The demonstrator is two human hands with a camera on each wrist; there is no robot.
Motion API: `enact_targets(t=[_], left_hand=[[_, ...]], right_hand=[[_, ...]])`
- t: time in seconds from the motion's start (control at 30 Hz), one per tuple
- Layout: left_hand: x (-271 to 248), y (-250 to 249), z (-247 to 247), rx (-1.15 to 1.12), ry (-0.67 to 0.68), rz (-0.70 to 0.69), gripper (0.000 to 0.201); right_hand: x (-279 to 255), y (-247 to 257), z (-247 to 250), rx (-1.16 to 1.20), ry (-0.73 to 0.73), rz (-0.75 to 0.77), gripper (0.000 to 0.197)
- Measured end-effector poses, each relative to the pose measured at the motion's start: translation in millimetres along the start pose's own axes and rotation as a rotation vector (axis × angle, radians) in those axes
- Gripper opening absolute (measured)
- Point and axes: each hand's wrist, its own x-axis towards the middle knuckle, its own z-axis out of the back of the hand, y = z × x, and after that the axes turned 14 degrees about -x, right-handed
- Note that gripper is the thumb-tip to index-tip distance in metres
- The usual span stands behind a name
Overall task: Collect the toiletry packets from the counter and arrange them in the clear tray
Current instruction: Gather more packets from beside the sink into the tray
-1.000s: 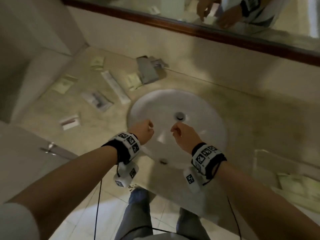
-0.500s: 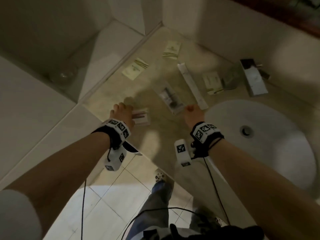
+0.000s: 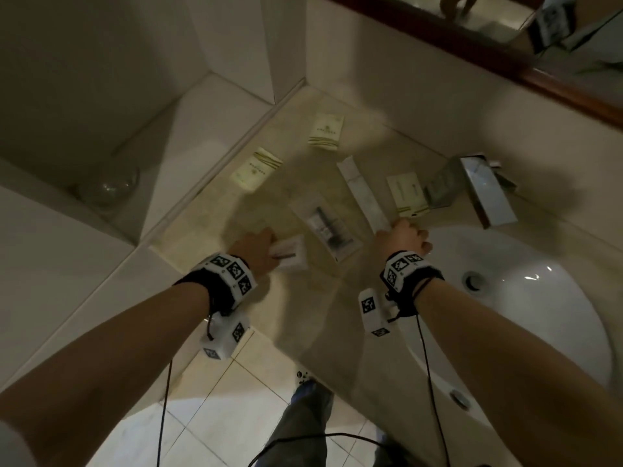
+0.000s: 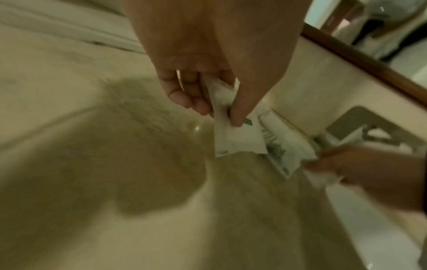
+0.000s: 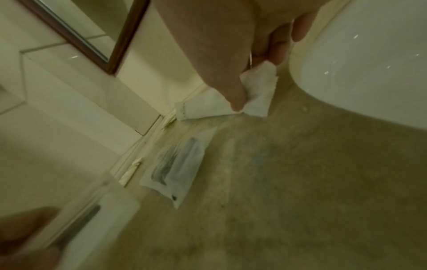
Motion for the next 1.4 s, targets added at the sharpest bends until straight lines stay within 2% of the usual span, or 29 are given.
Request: enact_targets(t=[0.07,0.17,0.27,0.4,0.47,0.5,0.6,0.73,0.9,1.03,1.13,1.2,1.27,1.4], left_hand=[[3.5,-13.6,3.2,-0.127,0.026,-0.013,0.048],[6.2,-42.1,6.8,-0.214,0.064,0.009,0.057],[5.7,-75.1,-0.3,-0.202,0.124,-0.041,0.059],[3.3,-121.4,-30.2,-0.123,0.304,-0.144,0.056],[-1.8,-149.4,-49.7,-0.064,0.365,-0.205,0.057],[-6.5,-164.5,-59.7,-0.042,0.383,-0.246,0.055],[-24.9,-211.3,-95.7,0.012,0.461,-0.373,0.022],[-58.4,-274.5,-155.6,0.128,0.566,-0.486,0.019],[-110.2,-350.6,-239.8,0.23,0.663,-0.576,0.019],[-152.5,-410.2,-311.7,0.287,0.668,-0.64,0.018],[-178.3,-452.0,-360.9,0.334,0.693,-0.658,0.026],[-189.8,-473.1,-385.3,0.328,0.694,-0.67,0.024],[-193.9,-487.3,-403.3,0.269,0.653,-0.664,0.016],[-191.7,-499.9,-425.6,0.19,0.519,-0.576,0.028]], right_hand=[[0.5,-3.4,3.6,-0.044,0.097,0.056,0.033],[-3.2,-12.0,9.8,0.066,0.179,0.096,0.032],[-10.6,-31.0,22.8,0.141,0.111,0.174,0.03],[-26.5,-87.3,50.7,0.267,0.114,0.302,0.022],[-36.5,-128.2,60.6,0.414,0.156,0.317,0.008],[-42.0,-150.7,65.1,0.478,0.173,0.305,0.011],[-62.3,-227.4,73.5,0.58,0.203,0.251,0.01],[-92.9,-342.1,80.1,0.616,0.224,0.151,0.011],[-126.1,-490.0,87.7,0.6,0.135,-0.026,0.018],[-143.4,-594.5,83.1,0.647,0.154,-0.116,0.017],[-149.6,-655.2,71.2,0.673,0.216,-0.15,0.015],[-148.8,-688.8,64.8,0.712,0.254,-0.189,0.017],[-144.1,-717.8,59.7,0.764,0.272,-0.241,0.018],[-139.9,-757.8,41.8,0.644,0.392,-0.209,0.019]])
